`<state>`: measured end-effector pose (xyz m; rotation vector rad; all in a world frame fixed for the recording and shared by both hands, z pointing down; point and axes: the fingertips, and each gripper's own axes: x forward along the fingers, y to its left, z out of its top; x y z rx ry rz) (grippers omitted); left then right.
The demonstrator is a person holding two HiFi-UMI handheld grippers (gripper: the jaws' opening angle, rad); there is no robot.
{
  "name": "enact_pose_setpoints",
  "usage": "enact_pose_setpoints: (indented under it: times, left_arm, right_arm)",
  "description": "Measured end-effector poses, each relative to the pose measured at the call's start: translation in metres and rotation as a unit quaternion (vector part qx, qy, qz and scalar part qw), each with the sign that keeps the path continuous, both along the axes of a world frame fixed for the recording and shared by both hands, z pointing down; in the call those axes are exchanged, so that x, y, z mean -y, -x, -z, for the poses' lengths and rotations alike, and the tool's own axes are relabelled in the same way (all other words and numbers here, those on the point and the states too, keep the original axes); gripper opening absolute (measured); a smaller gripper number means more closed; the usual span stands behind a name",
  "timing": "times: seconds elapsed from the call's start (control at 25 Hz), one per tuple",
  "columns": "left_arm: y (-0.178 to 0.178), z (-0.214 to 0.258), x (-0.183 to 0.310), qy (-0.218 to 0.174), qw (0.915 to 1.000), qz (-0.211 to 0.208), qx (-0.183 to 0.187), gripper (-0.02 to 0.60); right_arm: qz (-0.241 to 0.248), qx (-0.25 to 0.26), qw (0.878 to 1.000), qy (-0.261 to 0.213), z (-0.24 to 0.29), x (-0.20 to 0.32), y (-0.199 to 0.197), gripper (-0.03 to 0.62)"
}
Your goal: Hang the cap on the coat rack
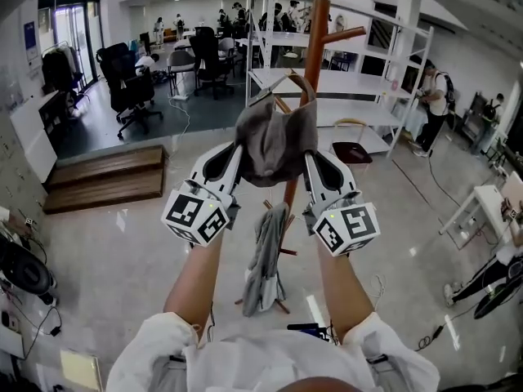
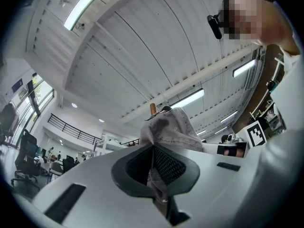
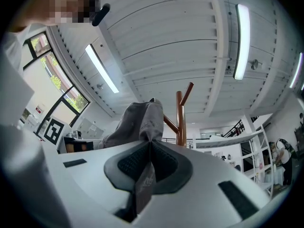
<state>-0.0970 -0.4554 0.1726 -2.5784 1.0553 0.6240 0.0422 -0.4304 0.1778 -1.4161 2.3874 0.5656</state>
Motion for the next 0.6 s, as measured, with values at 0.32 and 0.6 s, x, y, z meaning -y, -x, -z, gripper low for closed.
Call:
enact_pose_setpoints:
  times: [0.32,0.6]
  left_arm:
    - [0.004,0.021,0.018,-0.004,0.9999,0.000,-0.011,0.018]
    - [-0.005,0.019,0.030,0.020,0.9995,-0.020,-0.013,0.018]
  right_arm:
    - [0.027,0.026,0.999,0.012,0.023,0.009,0.003,0.028]
    - [0.016,0.050,0.998,0.030,0.017,0.023,-0.006,0.028]
